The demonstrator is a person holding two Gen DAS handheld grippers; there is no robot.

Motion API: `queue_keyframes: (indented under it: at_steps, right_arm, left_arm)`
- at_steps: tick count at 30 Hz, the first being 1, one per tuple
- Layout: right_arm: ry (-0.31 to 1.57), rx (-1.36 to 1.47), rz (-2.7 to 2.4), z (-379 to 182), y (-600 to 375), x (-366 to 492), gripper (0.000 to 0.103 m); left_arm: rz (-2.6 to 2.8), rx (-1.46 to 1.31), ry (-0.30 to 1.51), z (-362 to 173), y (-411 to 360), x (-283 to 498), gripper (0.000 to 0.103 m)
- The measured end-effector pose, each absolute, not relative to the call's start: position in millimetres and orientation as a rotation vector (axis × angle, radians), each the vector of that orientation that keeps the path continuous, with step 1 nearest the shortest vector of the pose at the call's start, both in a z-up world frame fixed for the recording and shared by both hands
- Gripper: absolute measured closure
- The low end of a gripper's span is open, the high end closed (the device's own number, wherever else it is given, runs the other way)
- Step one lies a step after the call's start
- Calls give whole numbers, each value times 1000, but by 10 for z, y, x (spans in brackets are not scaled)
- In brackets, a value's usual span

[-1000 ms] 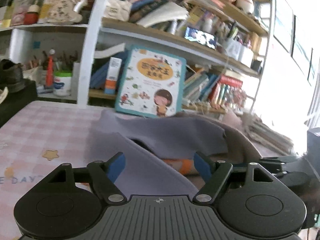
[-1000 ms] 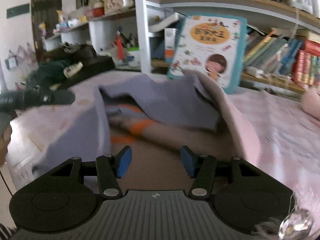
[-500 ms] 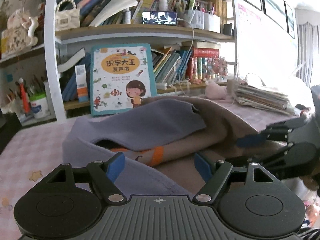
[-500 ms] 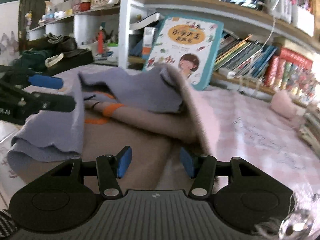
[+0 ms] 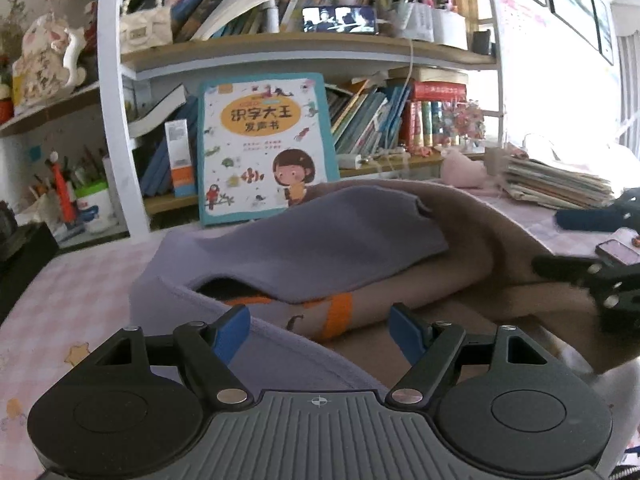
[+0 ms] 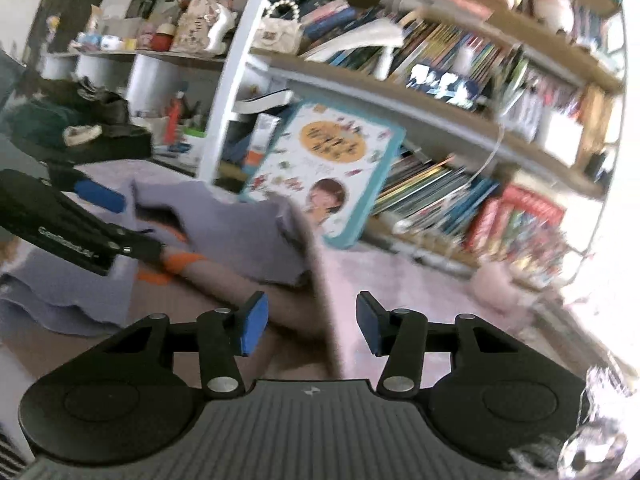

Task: Fold clothes
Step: 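Lower the sweater onto the table with both grippers and release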

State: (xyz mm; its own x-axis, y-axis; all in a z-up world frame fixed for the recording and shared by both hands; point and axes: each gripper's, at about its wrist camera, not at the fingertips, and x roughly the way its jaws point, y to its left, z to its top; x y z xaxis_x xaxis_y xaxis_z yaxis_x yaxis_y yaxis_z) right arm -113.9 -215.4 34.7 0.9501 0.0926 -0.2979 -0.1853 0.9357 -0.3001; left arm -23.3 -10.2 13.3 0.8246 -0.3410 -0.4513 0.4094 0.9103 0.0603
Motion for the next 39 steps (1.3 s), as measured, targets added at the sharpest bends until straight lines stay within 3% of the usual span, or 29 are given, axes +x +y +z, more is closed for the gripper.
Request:
queue_keyframes:
  at_steps: [5, 6, 7, 10, 12, 14, 21, 26, 30, 32, 33, 34, 37, 39]
  right_arm:
    - [397, -355, 115, 296, -2226, -1017, 56]
    - [422, -362, 108, 263, -2241, -996, 63]
    - [446, -369, 99, 233, -2260, -974, 74]
    - [470, -343, 96, 212, -2367, -968, 87]
    - [464, -333, 84, 256, -2449, -954, 98]
    - [451, -341, 57, 317, -2529, -918, 98]
    - [371, -491, -174, 565, -2949, -380, 102]
    - [387, -304, -103, 798, -3244, 16, 101]
    - [385, -195, 58, 826, -3128, -49, 95]
    - [408, -205, 89, 764, -3026, -68, 81]
    - [420, -218, 96, 716, -2989, -98, 75]
    - [429, -215, 103, 686, -2976, -135, 72]
    - [458, -200, 121, 604, -2942, -247, 62]
    - [474, -146, 146, 574, -2999, -332, 60]
  left_arm:
    - [-403, 69, 508, 61, 49, -92, 26]
    - [-407, 44, 523, 44, 88, -64, 29]
    - [-417, 9, 540, 24, 140, -39, 44]
    - [-436, -77, 590, -42, 293, 28, 84]
    - [-452, -127, 603, -72, 391, 37, 96]
    - [-443, -133, 597, -69, 446, 10, 103]
    - [-338, -134, 544, 94, 817, -192, 103]
    - [-292, -129, 530, 185, 1006, -332, 103]
    - [-282, -70, 507, 252, 911, -367, 82]
    - [-309, -58, 501, 276, 833, -332, 57]
    - [-319, -53, 496, 288, 790, -307, 40]
    - [-328, -48, 490, 298, 745, -283, 33]
    - [-363, -36, 479, 318, 608, -193, 28]
    - [-385, -41, 485, 302, 532, -112, 27]
